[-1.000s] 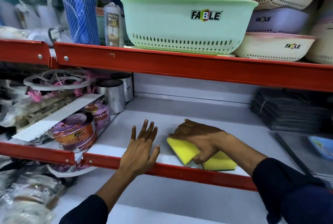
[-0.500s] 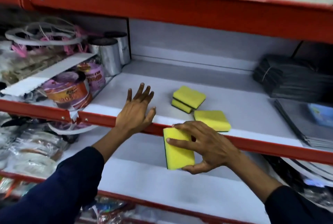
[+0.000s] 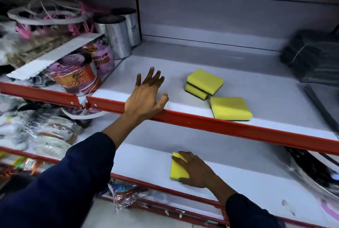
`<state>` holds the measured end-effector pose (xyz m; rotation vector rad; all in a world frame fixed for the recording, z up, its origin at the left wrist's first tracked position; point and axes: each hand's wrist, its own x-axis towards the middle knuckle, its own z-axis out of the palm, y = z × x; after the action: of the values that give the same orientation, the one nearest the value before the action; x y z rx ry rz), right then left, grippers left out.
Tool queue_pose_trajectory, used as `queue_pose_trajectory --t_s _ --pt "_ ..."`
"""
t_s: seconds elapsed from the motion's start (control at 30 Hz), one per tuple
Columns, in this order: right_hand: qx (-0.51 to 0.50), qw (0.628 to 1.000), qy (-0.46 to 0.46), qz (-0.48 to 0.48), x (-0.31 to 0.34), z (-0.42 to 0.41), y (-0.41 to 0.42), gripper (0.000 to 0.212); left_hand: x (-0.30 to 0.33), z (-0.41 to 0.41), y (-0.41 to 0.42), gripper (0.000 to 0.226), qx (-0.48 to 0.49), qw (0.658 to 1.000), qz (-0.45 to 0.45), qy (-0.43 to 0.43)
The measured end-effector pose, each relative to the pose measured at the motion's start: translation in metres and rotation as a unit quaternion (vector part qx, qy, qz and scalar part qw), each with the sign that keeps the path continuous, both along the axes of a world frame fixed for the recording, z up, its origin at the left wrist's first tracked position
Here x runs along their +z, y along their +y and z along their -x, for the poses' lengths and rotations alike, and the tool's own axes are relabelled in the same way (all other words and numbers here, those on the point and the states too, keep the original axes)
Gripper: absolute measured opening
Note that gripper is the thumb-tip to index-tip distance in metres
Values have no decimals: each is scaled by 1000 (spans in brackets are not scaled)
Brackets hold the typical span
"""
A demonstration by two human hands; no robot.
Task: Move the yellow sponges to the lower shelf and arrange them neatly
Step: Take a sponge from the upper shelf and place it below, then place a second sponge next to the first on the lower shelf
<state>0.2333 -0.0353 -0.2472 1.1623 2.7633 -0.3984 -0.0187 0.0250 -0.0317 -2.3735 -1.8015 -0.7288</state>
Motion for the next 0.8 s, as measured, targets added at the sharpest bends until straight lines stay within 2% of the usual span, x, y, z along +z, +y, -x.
queue_pose_trajectory --t_s 0.13,0.27,0.37,0.47,0.57,0.6,0.67,0.8 --pt "-12 1000 -2 17 -28 -7 2 89 0 0 1 74 8 1000 2 2" --pt "-15 1000 6 4 -11 -11 -2 87 1 -1 1 76 10 1000 5 0" --pt "5 992 110 -61 28 -11 -6 71 2 0 -1 77 12 1000 6 -1" --pt "42 950 246 -187 82 -11 -11 51 1 -1 -2 77 12 1000 3 -1" --pt "78 869 328 -361 139 -8 -17 42 0 -1 -2 77 9 1000 0 2" --pt "61 848 333 -408 157 -7 -17 40 0 -1 -2 77 8 1000 0 3" --pt "-43 828 326 -454 190 -4 -16 39 -1 0 -2 78 7 1000 1 2" --pt "-318 836 241 -378 231 -6 -2 53 -1 -1 -2 79 9 1000 3 4"
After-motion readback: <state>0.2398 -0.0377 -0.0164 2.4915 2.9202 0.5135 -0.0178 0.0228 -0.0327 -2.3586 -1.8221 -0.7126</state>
